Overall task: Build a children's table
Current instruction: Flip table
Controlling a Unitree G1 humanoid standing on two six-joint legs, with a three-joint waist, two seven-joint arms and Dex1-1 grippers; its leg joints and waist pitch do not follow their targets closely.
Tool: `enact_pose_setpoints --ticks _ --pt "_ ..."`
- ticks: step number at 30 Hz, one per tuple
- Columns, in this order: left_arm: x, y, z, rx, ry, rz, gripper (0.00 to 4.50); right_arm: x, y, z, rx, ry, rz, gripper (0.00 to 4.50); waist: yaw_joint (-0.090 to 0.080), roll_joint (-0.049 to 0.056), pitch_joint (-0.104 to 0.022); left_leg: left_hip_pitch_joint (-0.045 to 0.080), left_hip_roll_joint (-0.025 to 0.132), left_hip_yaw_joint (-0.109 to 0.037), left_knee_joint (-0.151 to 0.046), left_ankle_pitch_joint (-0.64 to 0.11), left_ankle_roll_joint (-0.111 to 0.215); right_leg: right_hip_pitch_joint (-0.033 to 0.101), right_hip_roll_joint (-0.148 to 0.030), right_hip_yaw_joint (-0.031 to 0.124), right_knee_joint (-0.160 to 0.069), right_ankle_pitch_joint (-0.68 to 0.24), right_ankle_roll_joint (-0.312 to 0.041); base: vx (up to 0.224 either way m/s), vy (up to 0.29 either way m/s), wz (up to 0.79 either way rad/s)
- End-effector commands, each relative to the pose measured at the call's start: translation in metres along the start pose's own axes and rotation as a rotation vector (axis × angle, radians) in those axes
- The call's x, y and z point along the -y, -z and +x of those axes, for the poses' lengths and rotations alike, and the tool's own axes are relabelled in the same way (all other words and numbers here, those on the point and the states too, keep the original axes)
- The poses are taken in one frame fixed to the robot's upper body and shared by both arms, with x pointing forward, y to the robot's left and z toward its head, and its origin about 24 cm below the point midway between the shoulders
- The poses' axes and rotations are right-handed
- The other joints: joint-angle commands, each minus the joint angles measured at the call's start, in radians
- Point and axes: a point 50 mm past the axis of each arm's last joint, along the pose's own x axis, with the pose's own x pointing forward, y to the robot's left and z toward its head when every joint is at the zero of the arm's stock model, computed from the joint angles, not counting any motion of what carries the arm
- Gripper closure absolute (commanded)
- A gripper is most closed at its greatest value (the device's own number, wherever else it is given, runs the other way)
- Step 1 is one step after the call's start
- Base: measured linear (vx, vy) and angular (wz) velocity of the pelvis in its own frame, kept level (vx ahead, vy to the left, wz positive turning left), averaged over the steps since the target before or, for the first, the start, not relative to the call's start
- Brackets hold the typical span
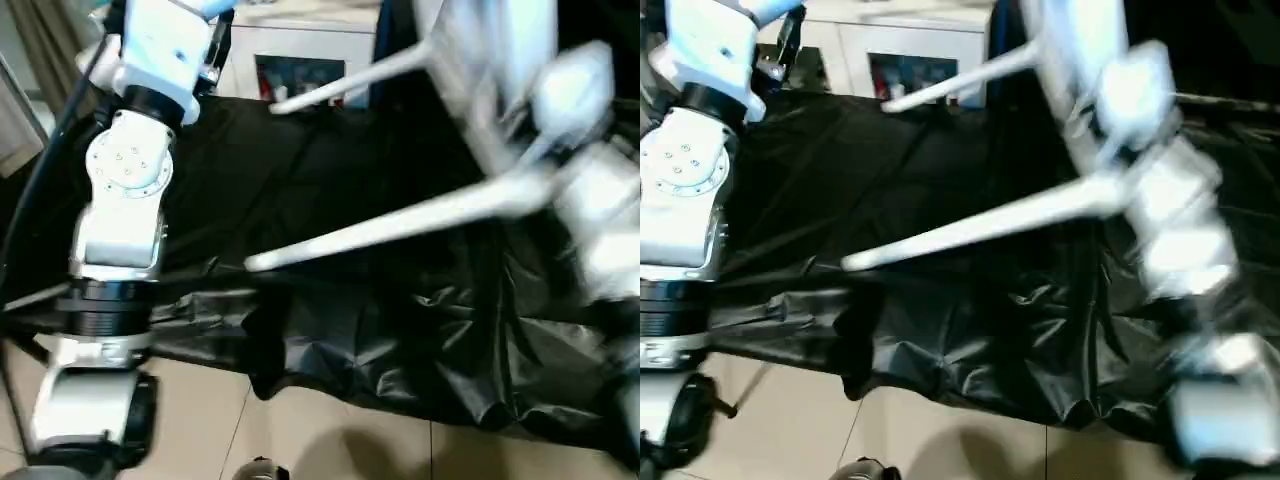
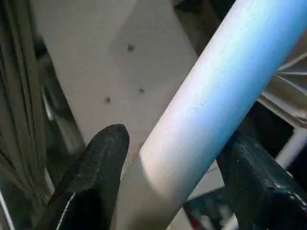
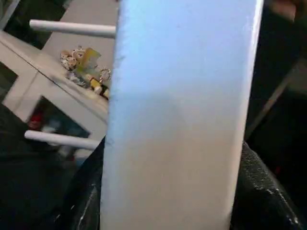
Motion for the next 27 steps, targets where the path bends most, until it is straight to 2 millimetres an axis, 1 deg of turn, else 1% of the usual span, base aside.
enact_pose_setpoints --ticks 1,3,4,5,6,7,8,9,10,11,12,13,14,15,16,17,18,19,20,22,23,24,25,26,27 --pt "-0.028 0.008 -0.007 -0.018 -0.198 -0.278 1.71 -0.008 0.007 -0.002 -0.033 -0.123 -0.037 2.56 -0.006 -0.039 -0.07 0.024 0.041 -0.023 -0.052 -0.174 0.059 0.04 -0.056 0.032 -0.08 -0.241 -0.168 0.0 0.0 0.0" --pt "-0.028 0.014 -0.01 -0.048 -0.205 -0.319 1.71 -0.002 0.0 0.002 -0.022 -0.133 -0.067 2.57 -0.007 -0.042 -0.07 0.025 0.042 -0.023 -0.052 -0.176 0.059 0.039 -0.056 0.031 -0.08 -0.24 -0.167 0.0 0.0 0.0" --pt "-0.026 0.02 -0.014 -0.079 -0.212 -0.352 1.71 0.002 -0.007 0.006 -0.01 -0.145 -0.099 2.57 -0.007 -0.043 -0.07 0.024 0.043 -0.024 -0.052 -0.175 0.061 0.04 -0.057 0.031 -0.078 -0.238 -0.167 0.0 0.0 0.0" --pt "-0.025 0.026 -0.018 -0.113 -0.212 -0.365 1.71 0.007 -0.014 0.011 0.002 -0.157 -0.125 2.57 -0.01 -0.047 -0.069 0.022 0.043 -0.024 -0.052 -0.174 0.065 0.041 -0.056 0.03 -0.079 -0.234 -0.168 0.0 0.0 0.0" --pt "-0.024 0.029 -0.02 -0.134 -0.208 -0.369 1.71 0.009 -0.017 0.013 0.008 -0.163 -0.136 2.57 -0.01 -0.047 -0.07 0.024 0.044 -0.025 -0.051 -0.175 0.064 0.041 -0.058 0.03 -0.076 -0.232 -0.172 0.0 0.0 0.0" --pt "-0.023 0.034 -0.023 -0.16 -0.204 -0.374 1.71 0.011 -0.022 0.015 0.016 -0.174 -0.149 2.57 -0.01 -0.049 -0.069 0.024 0.042 -0.023 -0.05 -0.18 0.069 0.039 -0.056 0.031 -0.08 -0.245 -0.171 0.0 0.0 0.0" --pt "-0.022 0.037 -0.026 -0.177 -0.201 -0.378 1.71 0.013 -0.025 0.017 0.02 -0.183 -0.157 2.57 -0.01 -0.047 -0.068 0.024 0.043 -0.023 -0.05 -0.18 0.07 0.038 -0.056 0.032 -0.08 -0.248 -0.172 0.0 0.0 0.0" --pt "-0.021 0.041 -0.029 -0.2 -0.201 -0.388 1.71 0.016 -0.029 0.021 0.028 -0.197 -0.177 2.57 -0.011 -0.051 -0.068 0.025 0.044 -0.022 -0.049 -0.187 0.069 0.037 -0.055 0.031 -0.08 -0.255 -0.173 0.0 0.0 0.0" --pt "-0.02 0.044 -0.033 -0.216 -0.207 -0.396 1.71 0.019 -0.035 0.025 0.035 -0.206 -0.195 2.57 -0.011 -0.053 -0.068 0.023 0.044 -0.023 -0.05 -0.185 0.07 0.039 -0.057 0.03 -0.08 -0.256 -0.173 0.0 0.0 0.0" --pt "-0.02 0.046 -0.036 -0.227 -0.213 -0.399 1.71 0.022 -0.039 0.028 0.039 -0.21 -0.205 2.57 -0.014 -0.054 -0.066 0.022 0.044 -0.024 -0.051 -0.195 0.066 0.038 -0.056 0.028 -0.08 -0.27 -0.174 0.0 0.0 0.0" --pt "-0.021 0.048 -0.039 -0.239 -0.217 -0.397 1.71 0.025 -0.043 0.031 0.048 -0.213 -0.211 2.57 -0.014 -0.056 -0.066 0.025 0.045 -0.023 -0.05 -0.204 0.066 0.035 -0.055 0.029 -0.083 -0.279 -0.171 0.0 0.0 0.0" --pt "-0.021 0.049 -0.041 -0.244 -0.218 -0.395 1.71 0.026 -0.045 0.032 0.052 -0.213 -0.212 2.57 -0.014 -0.053 -0.064 0.026 0.047 -0.024 -0.051 -0.218 0.06 0.033 -0.056 0.03 -0.083 -0.295 -0.167 0.0 0.0 0.0" --pt "-0.021 0.05 -0.045 -0.252 -0.218 -0.39 1.71 0.03 -0.053 0.037 0.074 -0.219 -0.212 2.57 -0.015 -0.06 -0.064 0.028 0.048 -0.022 -0.052 -0.233 0.051 0.03 -0.055 0.031 -0.087 -0.306 -0.161 0.0 0.0 0.0" --pt "-0.021 0.05 -0.045 -0.252 -0.218 -0.39 1.71 0.03 -0.053 0.037 0.074 -0.219 -0.212 2.57 -0.016 -0.057 -0.064 0.028 0.05 -0.026 -0.054 -0.242 0.045 0.031 -0.056 0.03 -0.083 -0.306 -0.163 0.0 0.0 0.0" --pt "-0.021 0.05 -0.045 -0.252 -0.218 -0.39 1.71 0.03 -0.053 0.037 0.074 -0.219 -0.212 2.57 -0.016 -0.055 -0.063 0.029 0.05 -0.026 -0.056 -0.25 0.04 0.03 -0.054 0.03 -0.085 -0.307 -0.159 0.0 0.0 0.0" --pt "-0.023 0.048 -0.047 -0.248 -0.22 -0.385 1.73 0.029 -0.058 0.042 0.093 -0.236 -0.225 2.57 -0.016 -0.065 -0.061 0.037 0.053 -0.027 -0.058 -0.285 0.021 0.024 -0.053 0.03 -0.084 -0.311 -0.156 0.0 0.0 0.0" --pt "-0.023 0.048 -0.047 -0.248 -0.22 -0.385 1.74 0.029 -0.058 0.042 0.093 -0.237 -0.225 2.57 -0.019 -0.064 -0.061 0.034 0.053 -0.029 -0.062 -0.293 0.013 0.028 -0.054 0.029 -0.084 -0.309 -0.156 0.0 0.0 0.0" --pt "-0.023 0.047 -0.048 -0.244 -0.217 -0.376 1.74 0.024 -0.058 0.043 0.101 -0.261 -0.227 2.57 -0.018 -0.068 -0.061 0.035 0.054 -0.029 -0.063 -0.301 0.004 0.026 -0.053 0.03 -0.084 -0.295 -0.15 0.0 0.0 0.0" --pt "-0.024 0.046 -0.048 -0.242 -0.215 -0.371 1.75 0.022 -0.059 0.044 0.108 -0.269 -0.218 2.57 -0.019 -0.069 -0.058 0.037 0.055 -0.029 -0.066 -0.326 -0.007 0.022 -0.051 0.032 -0.086 -0.296 -0.146 0.0 0.0 0.0" --pt "-0.024 0.045 -0.048 -0.239 -0.214 -0.369 1.76 0.02 -0.059 0.045 0.115 -0.277 -0.2 2.57 -0.021 -0.069 -0.058 0.039 0.055 -0.031 -0.069 -0.351 -0.022 0.024 -0.052 0.032 -0.086 -0.301 -0.14 0.0 0.0 0.0" --pt "-0.023 0.044 -0.047 -0.238 -0.209 -0.364 1.76 0.016 -0.059 0.046 0.133 -0.283 -0.169 2.57 -0.022 -0.071 -0.059 0.042 0.055 -0.032 -0.071 -0.374 -0.039 0.022 -0.051 0.032 -0.085 -0.285 -0.136 0.0 0.0 0.0" --pt "-0.023 0.044 -0.047 -0.238 -0.206 -0.361 1.76 0.015 -0.06 0.047 0.141 -0.284 -0.156 2.57 -0.024 -0.075 -0.057 0.041 0.054 -0.033 -0.072 -0.389 -0.044 0.023 -0.052 0.032 -0.086 -0.287 -0.135 0.0 0.0 0.0" --pt "-0.023 0.044 -0.047 -0.238 -0.206 -0.361 1.76 0.015 -0.06 0.047 0.141 -0.284 -0.156 2.57 -0.022 -0.077 -0.058 0.042 0.054 -0.033 -0.071 -0.391 -0.045 0.024 -0.053 0.032 -0.086 -0.285 -0.135 0.0 0.0 0.0" --pt "-0.023 0.043 -0.048 -0.238 -0.204 -0.357 1.76 0.014 -0.06 0.047 0.149 -0.288 -0.142 2.57 -0.023 -0.076 -0.058 0.042 0.053 -0.032 -0.071 -0.387 -0.043 0.024 -0.052 0.033 -0.086 -0.274 -0.137 0.0 0.0 0.0" --pt "-0.022 0.043 -0.047 -0.237 -0.201 -0.353 1.76 0.014 -0.06 0.047 0.161 -0.287 -0.129 2.13 -0.022 -0.075 -0.058 0.041 0.053 -0.033 -0.071 -0.385 -0.043 0.025 -0.052 0.033 -0.085 -0.271 -0.138 0.0 0.0 0.0"
